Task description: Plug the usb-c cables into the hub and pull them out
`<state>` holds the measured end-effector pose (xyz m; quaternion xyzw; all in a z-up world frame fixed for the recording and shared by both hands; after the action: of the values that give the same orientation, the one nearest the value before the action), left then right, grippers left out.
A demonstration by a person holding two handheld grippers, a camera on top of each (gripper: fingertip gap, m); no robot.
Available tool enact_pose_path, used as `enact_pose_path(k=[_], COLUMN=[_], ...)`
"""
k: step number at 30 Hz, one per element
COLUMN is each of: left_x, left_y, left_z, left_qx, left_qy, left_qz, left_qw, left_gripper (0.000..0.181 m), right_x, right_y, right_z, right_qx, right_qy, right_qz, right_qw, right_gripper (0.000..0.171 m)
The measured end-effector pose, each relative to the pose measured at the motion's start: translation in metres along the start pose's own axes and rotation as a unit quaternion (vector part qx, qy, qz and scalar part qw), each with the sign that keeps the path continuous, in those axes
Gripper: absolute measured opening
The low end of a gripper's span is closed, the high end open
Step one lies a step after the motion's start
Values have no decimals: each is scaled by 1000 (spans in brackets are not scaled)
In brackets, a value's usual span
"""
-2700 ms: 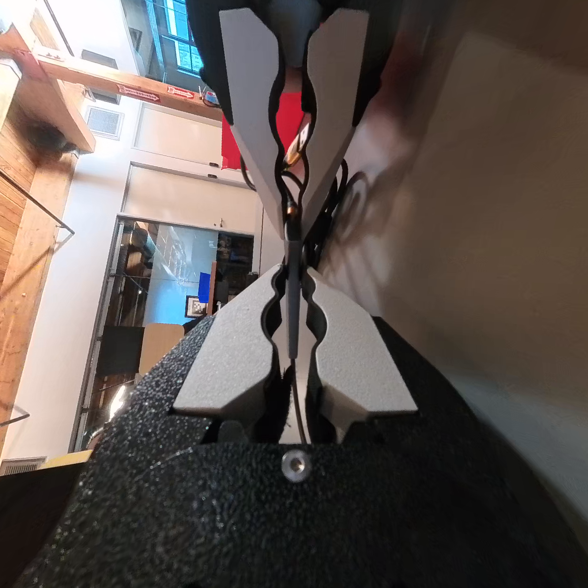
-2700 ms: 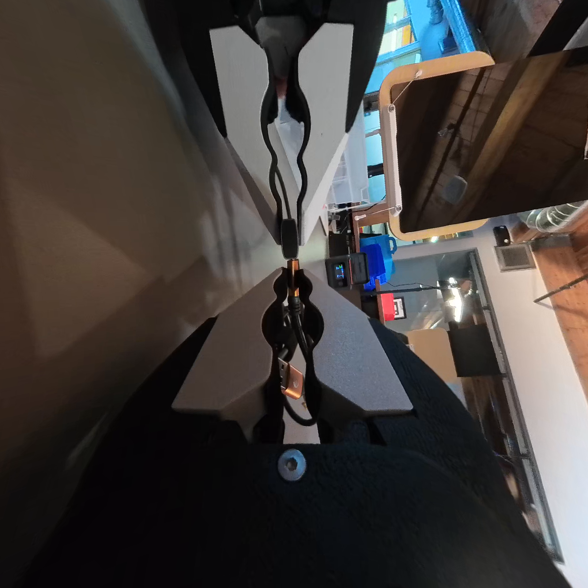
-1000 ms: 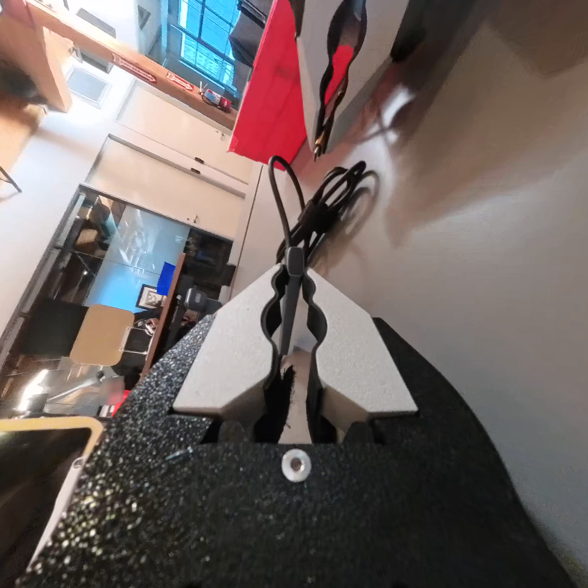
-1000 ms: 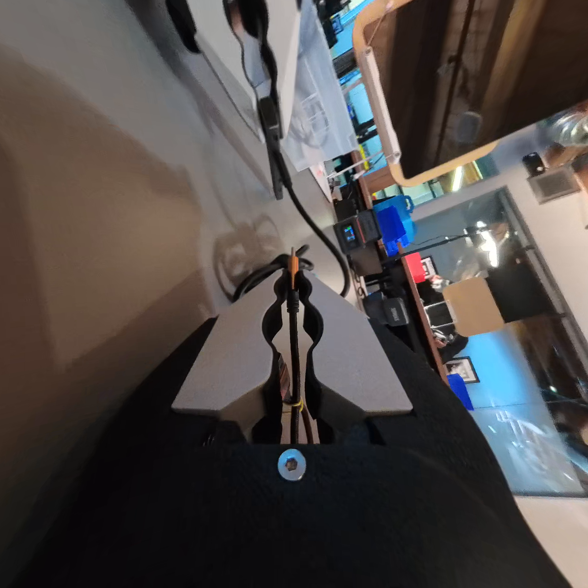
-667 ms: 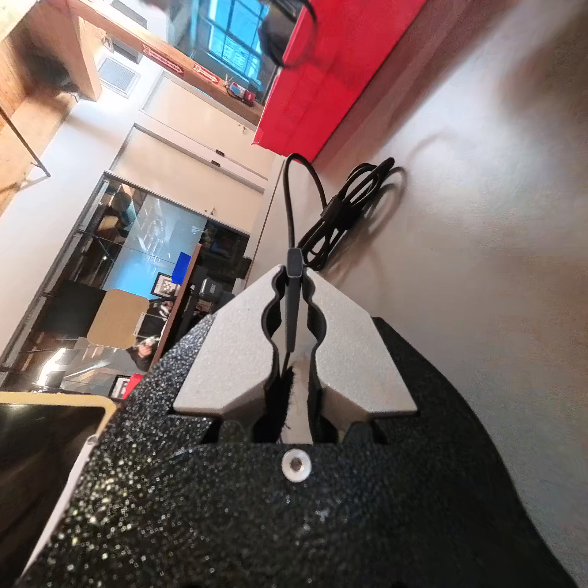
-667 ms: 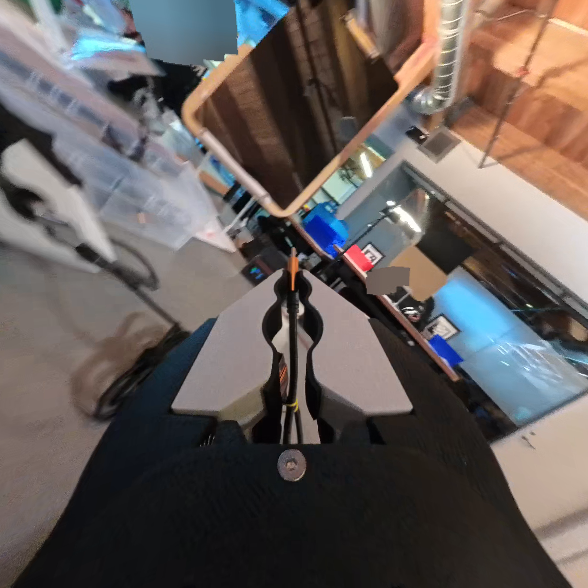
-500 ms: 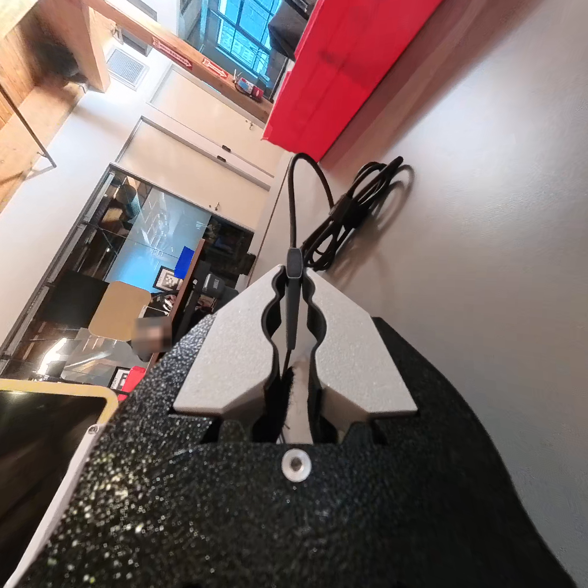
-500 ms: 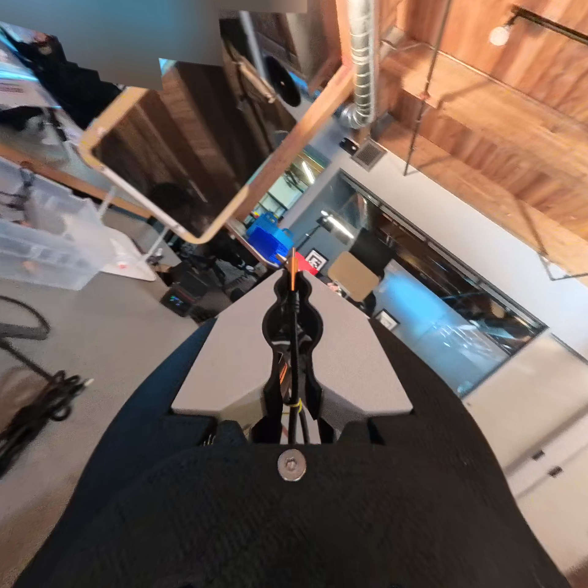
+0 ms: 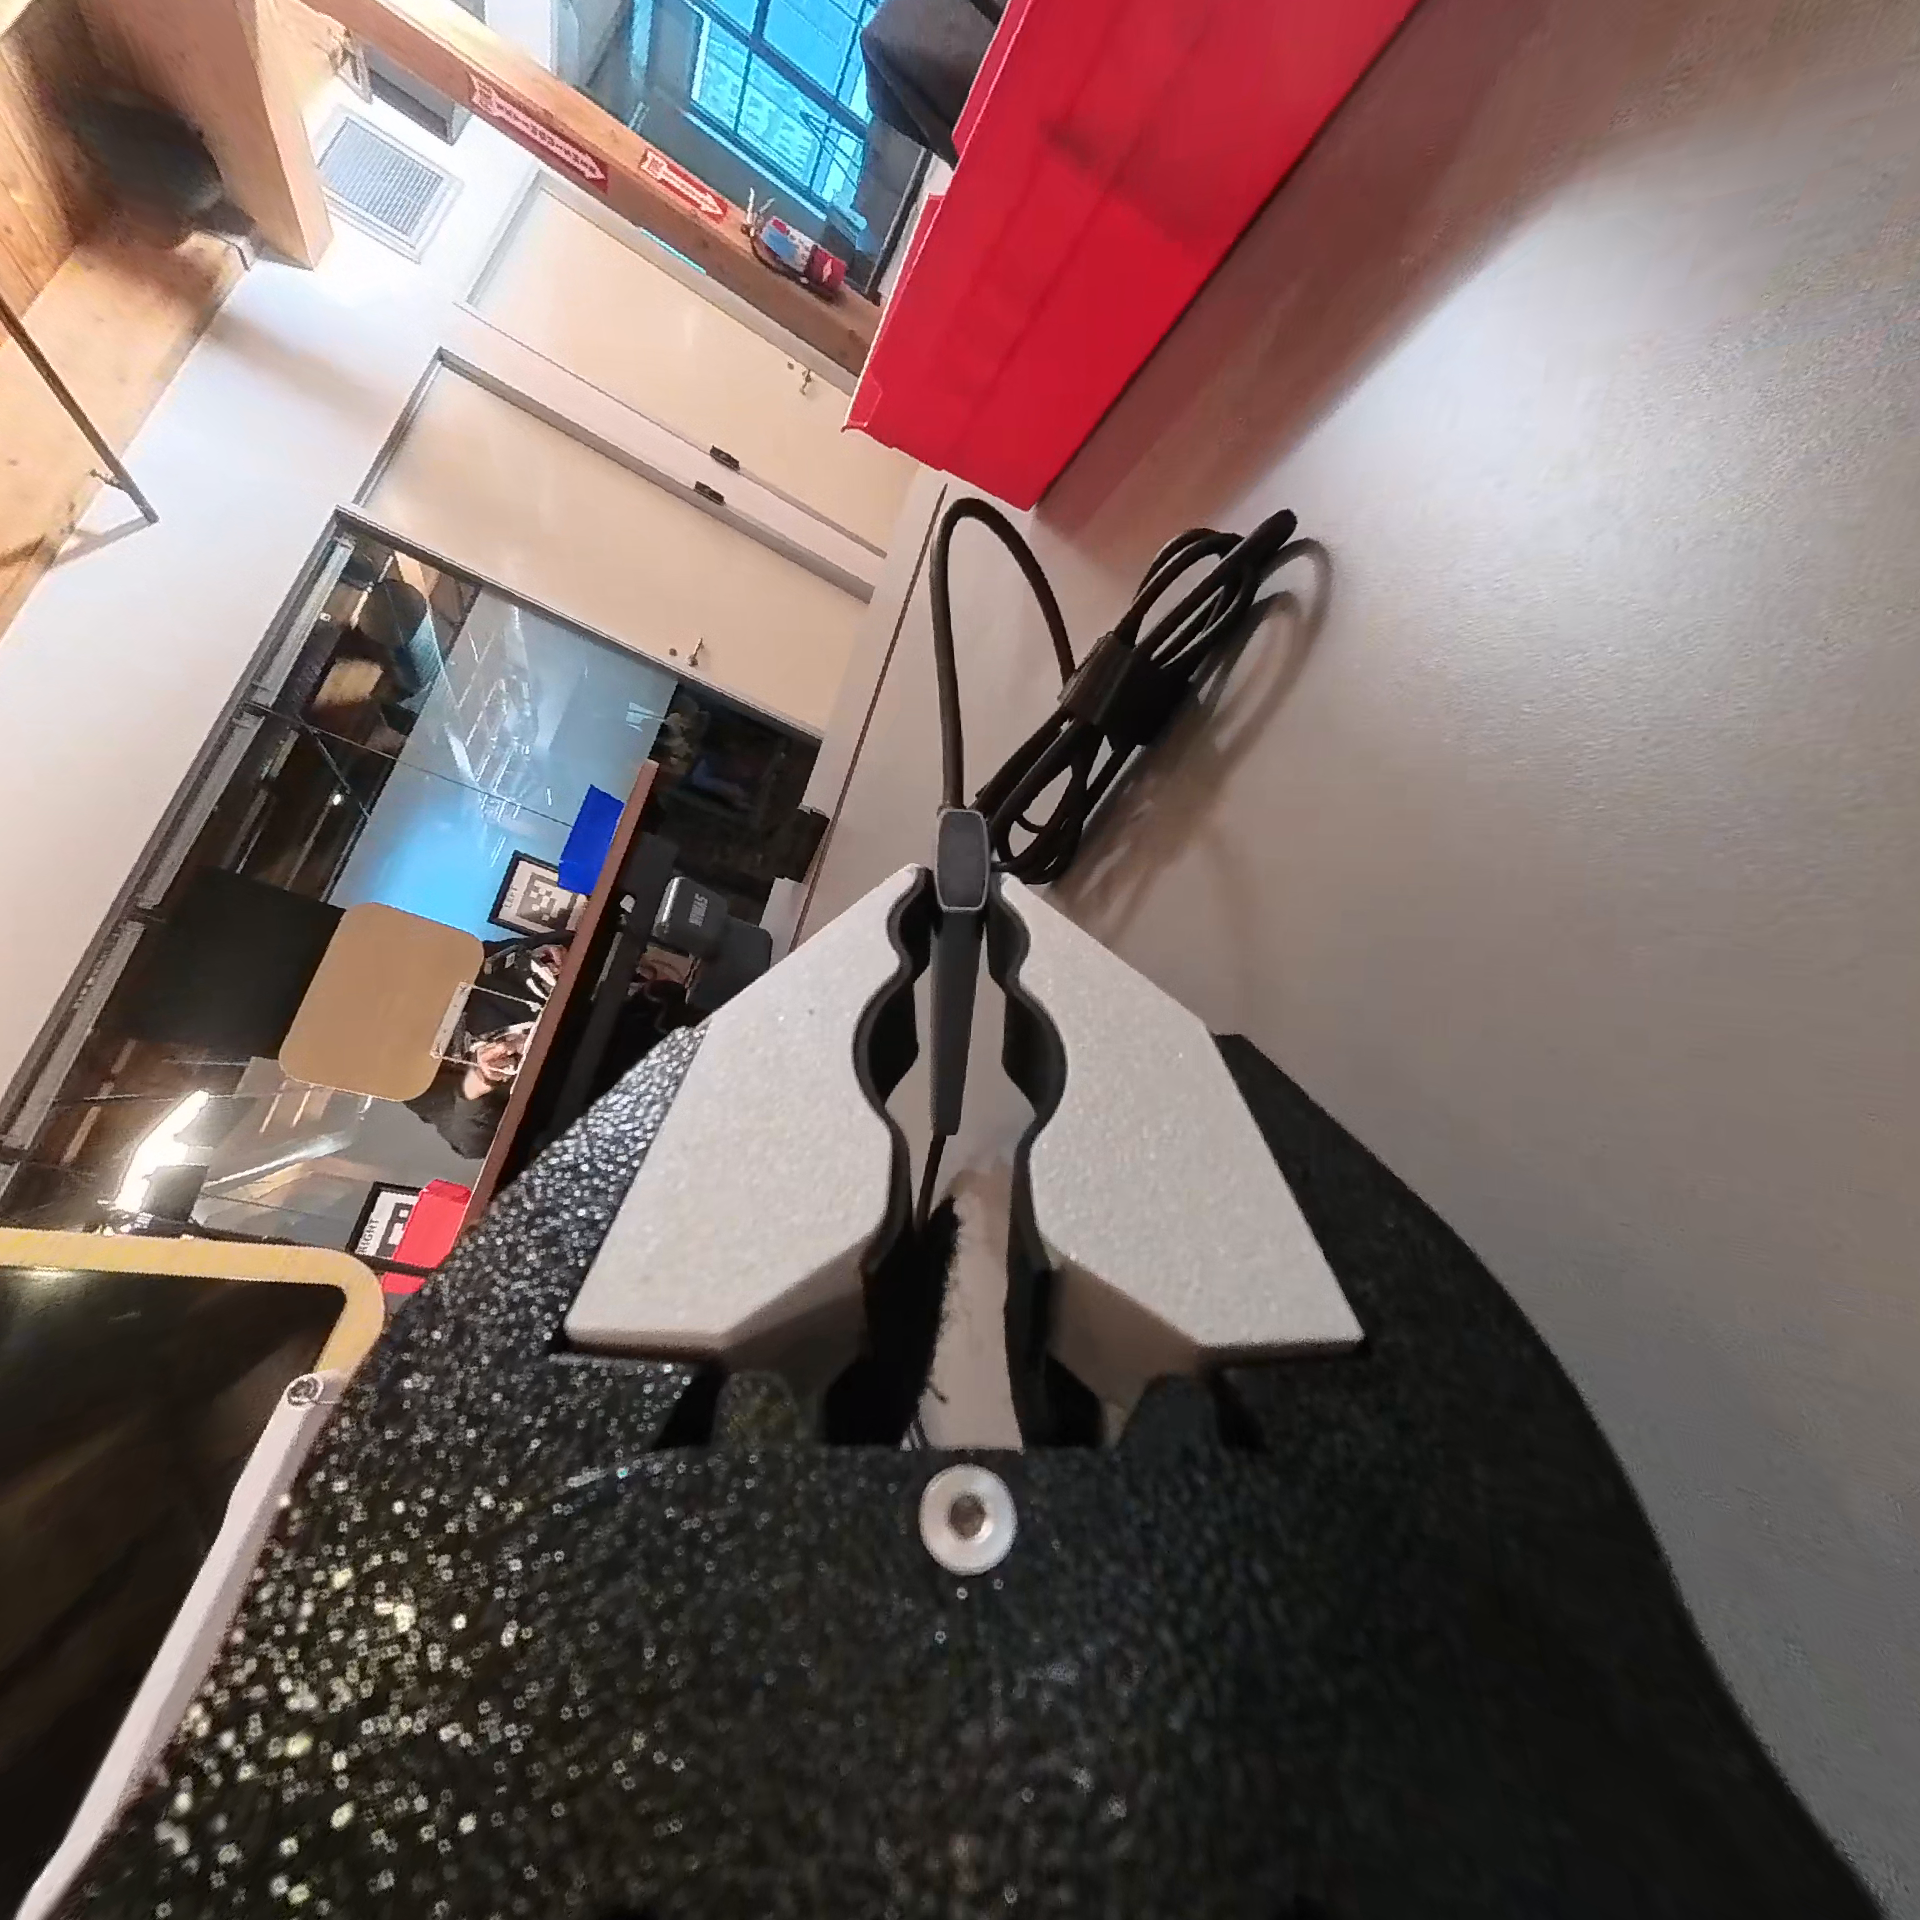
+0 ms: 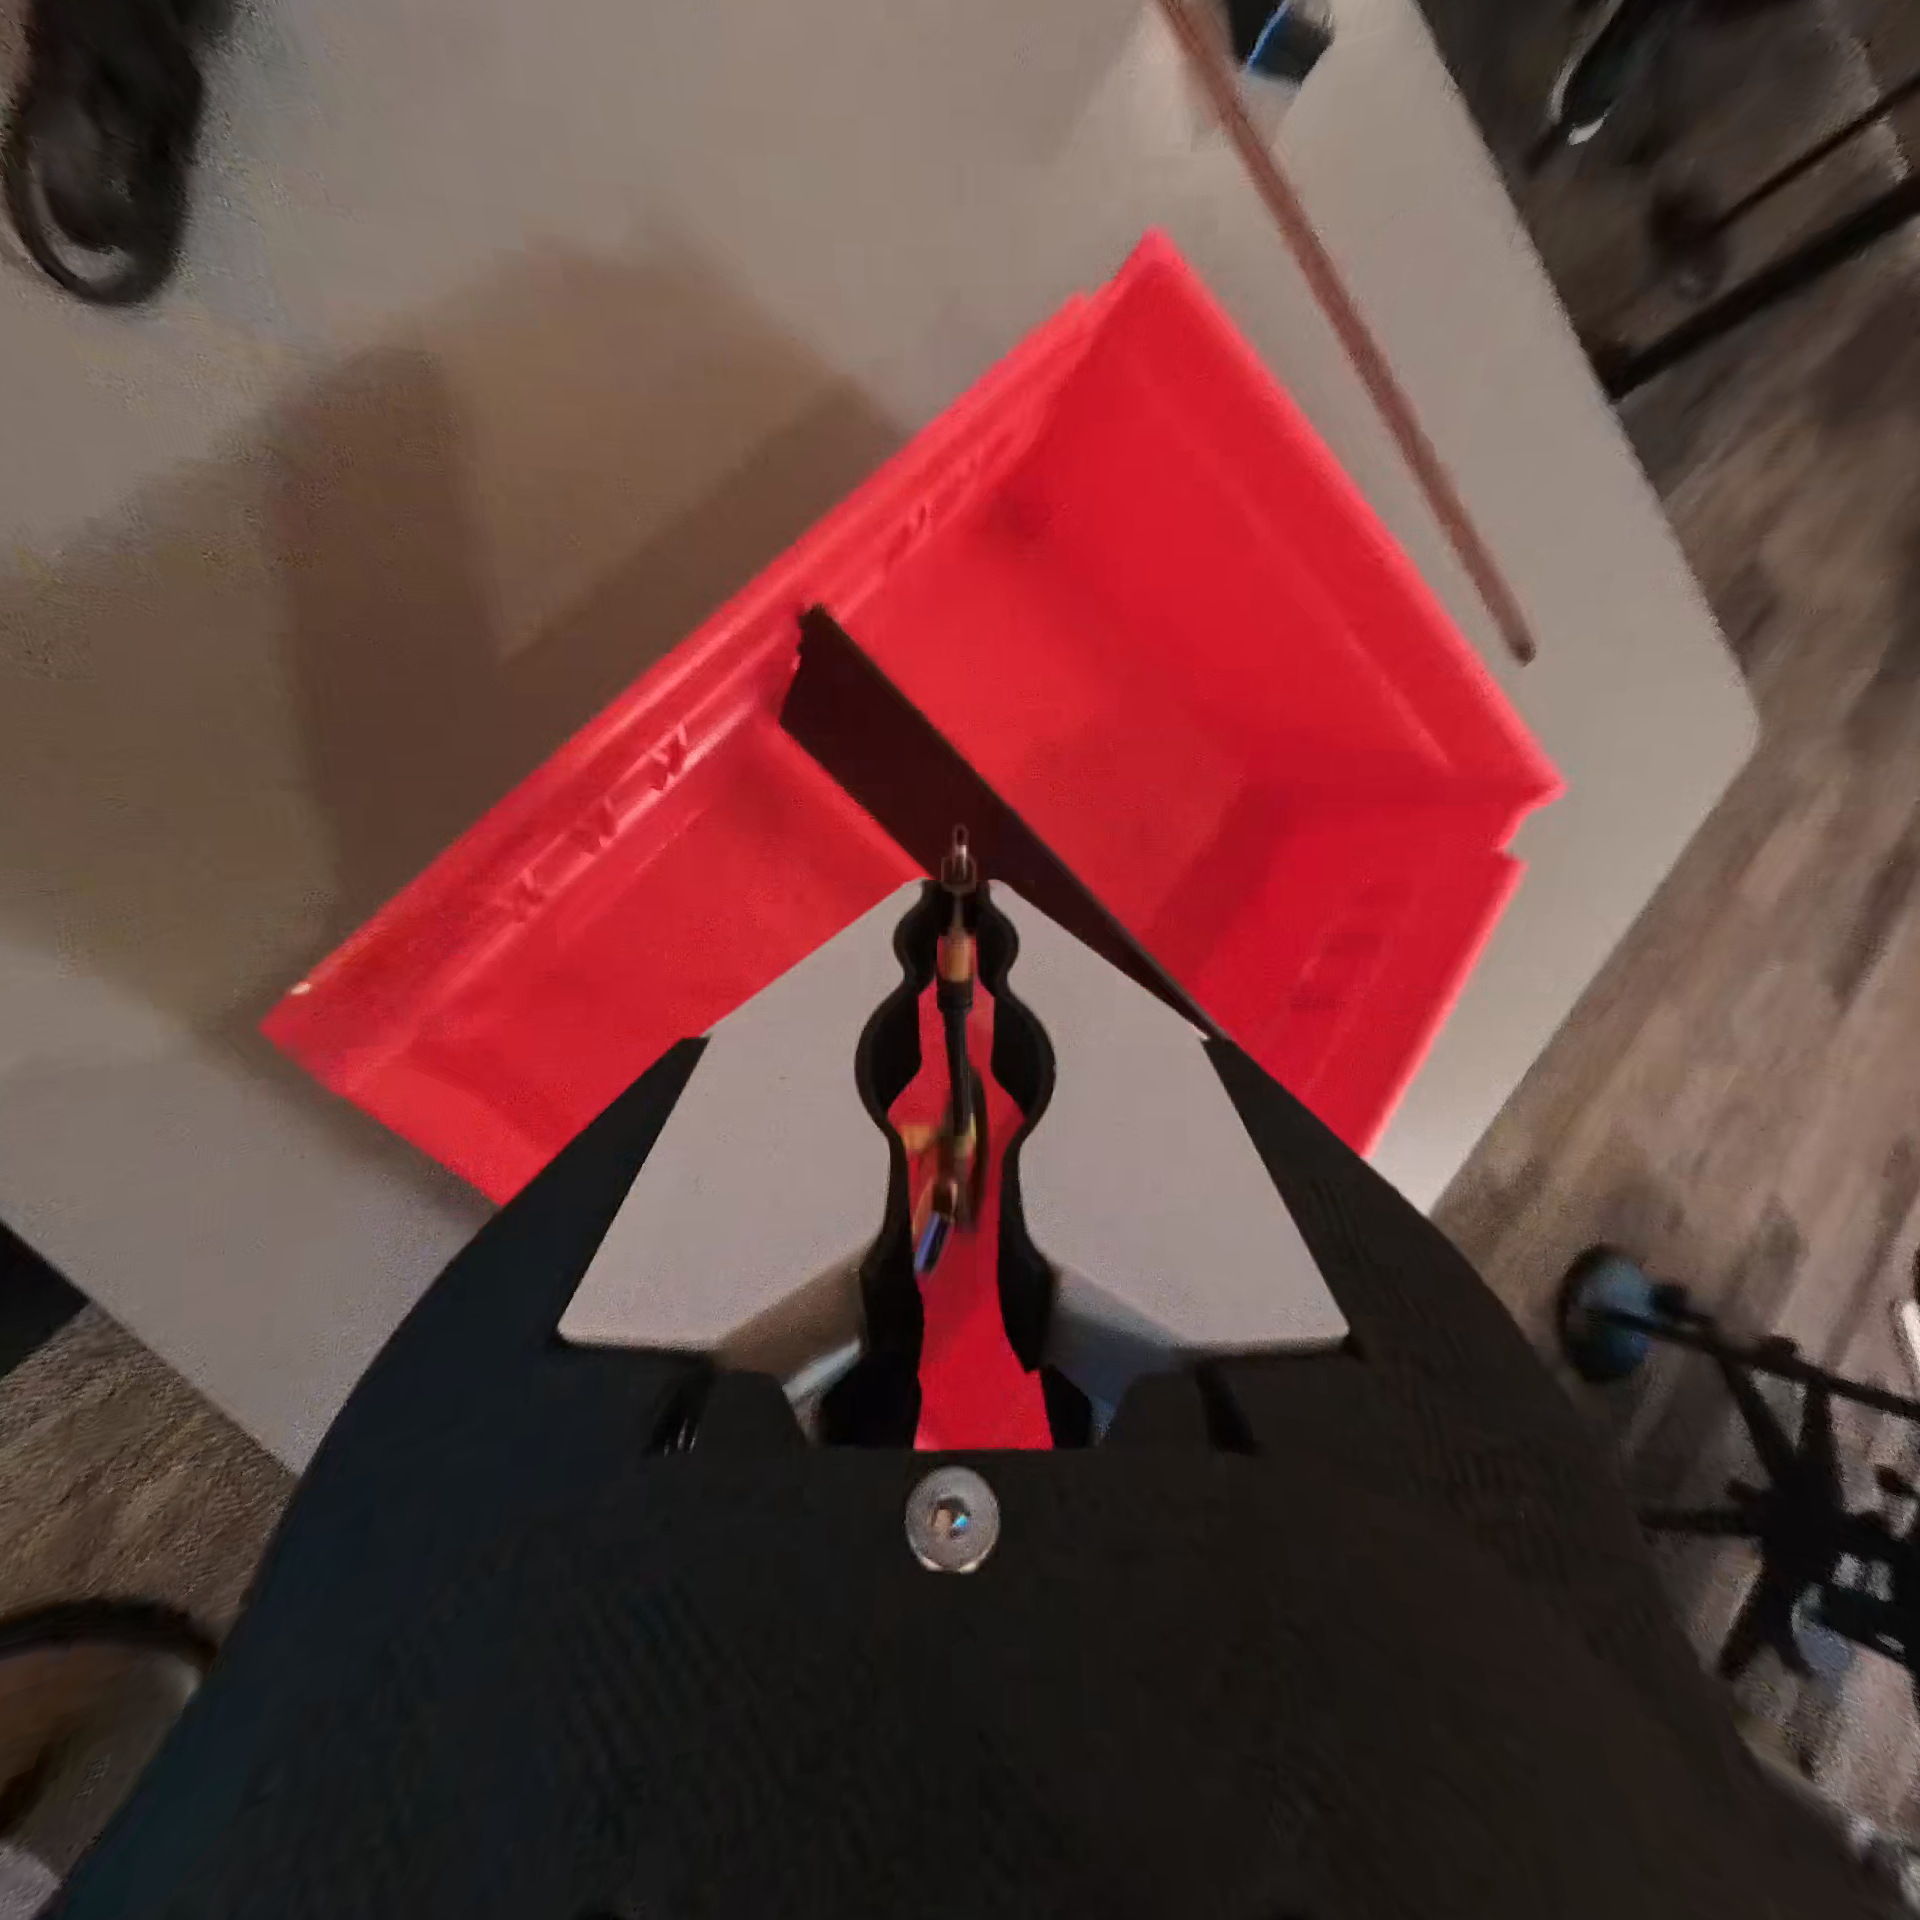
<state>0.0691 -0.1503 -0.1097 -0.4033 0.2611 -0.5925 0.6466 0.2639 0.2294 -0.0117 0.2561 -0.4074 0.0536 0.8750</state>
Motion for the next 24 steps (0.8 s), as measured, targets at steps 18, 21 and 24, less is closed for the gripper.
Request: enact_pose_path(k=[18, 21, 24], left_x=[-6, -4, -4], left_y=[2, 3, 4], left_z=[7, 10, 11], left_qx=[13, 14, 6], left_qy=[13, 20, 23], left_qz=[-1, -1, -4], left_qw=[1000, 1000, 1000], left_gripper=[8, 8, 8], right_x=[-96, -125, -142], right_y=[-209, -231, -231], right_z=[170, 186, 195], right_qx=[466, 473, 518], right_qy=[268, 303, 281], right_qz=[-122, -102, -163], right_qw=[834, 821, 791], right_gripper=[52, 48, 30])
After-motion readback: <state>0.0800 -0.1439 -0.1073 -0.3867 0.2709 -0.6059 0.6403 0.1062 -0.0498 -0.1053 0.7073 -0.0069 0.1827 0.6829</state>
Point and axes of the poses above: each gripper's, where its closed fingertips meet, x back along the fingers, z out of its top, y = z × x across the jaws, the point moved 7 cm from there along x, back along the fingers, and after that the axes turned 3 degrees about x, right-handed, at the moved point
